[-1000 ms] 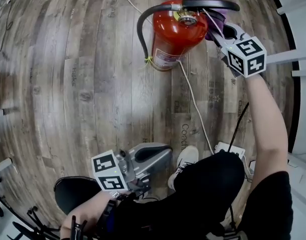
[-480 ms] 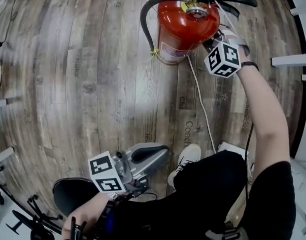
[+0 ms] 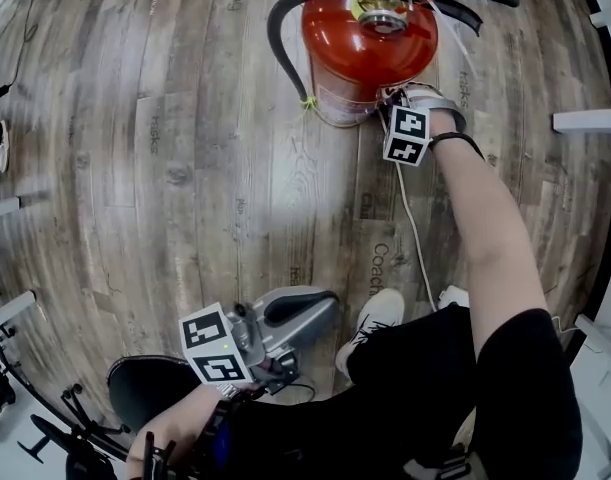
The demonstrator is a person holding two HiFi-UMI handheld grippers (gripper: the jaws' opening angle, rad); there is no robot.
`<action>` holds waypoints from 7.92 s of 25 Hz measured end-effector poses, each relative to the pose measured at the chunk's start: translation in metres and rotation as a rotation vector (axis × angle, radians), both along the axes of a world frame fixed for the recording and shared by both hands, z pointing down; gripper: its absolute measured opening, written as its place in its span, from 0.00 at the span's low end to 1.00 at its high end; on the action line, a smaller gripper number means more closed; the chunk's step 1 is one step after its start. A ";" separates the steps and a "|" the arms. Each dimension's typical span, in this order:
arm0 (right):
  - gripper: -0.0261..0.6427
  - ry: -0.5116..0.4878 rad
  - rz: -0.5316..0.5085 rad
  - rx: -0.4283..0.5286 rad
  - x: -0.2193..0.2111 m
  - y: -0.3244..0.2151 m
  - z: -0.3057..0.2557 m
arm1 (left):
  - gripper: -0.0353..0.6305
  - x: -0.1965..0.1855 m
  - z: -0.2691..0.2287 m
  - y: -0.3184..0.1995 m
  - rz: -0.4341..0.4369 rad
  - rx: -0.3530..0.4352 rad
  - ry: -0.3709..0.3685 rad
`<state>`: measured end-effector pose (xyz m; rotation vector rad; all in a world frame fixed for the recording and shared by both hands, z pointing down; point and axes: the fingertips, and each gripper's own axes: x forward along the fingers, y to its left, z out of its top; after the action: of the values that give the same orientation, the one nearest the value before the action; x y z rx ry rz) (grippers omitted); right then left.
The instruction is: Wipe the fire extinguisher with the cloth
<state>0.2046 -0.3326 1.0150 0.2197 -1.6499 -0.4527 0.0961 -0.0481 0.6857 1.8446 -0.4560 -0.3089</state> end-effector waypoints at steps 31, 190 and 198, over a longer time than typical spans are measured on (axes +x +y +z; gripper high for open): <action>0.16 -1.348 0.706 -0.383 -0.059 0.063 -0.410 | 0.05 0.002 -0.058 0.015 0.071 0.119 0.156; 0.17 -1.851 0.929 -0.656 -0.083 0.561 -1.005 | 0.05 -0.071 -0.670 0.278 0.158 0.348 -0.021; 0.17 -1.790 0.874 -0.759 -0.040 0.597 -0.994 | 0.05 -0.036 -0.669 0.314 0.054 0.335 -0.052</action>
<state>0.1641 0.2648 0.0210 0.8539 -2.9147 1.4773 0.0602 0.2655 0.0168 2.1914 -0.4066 -0.3153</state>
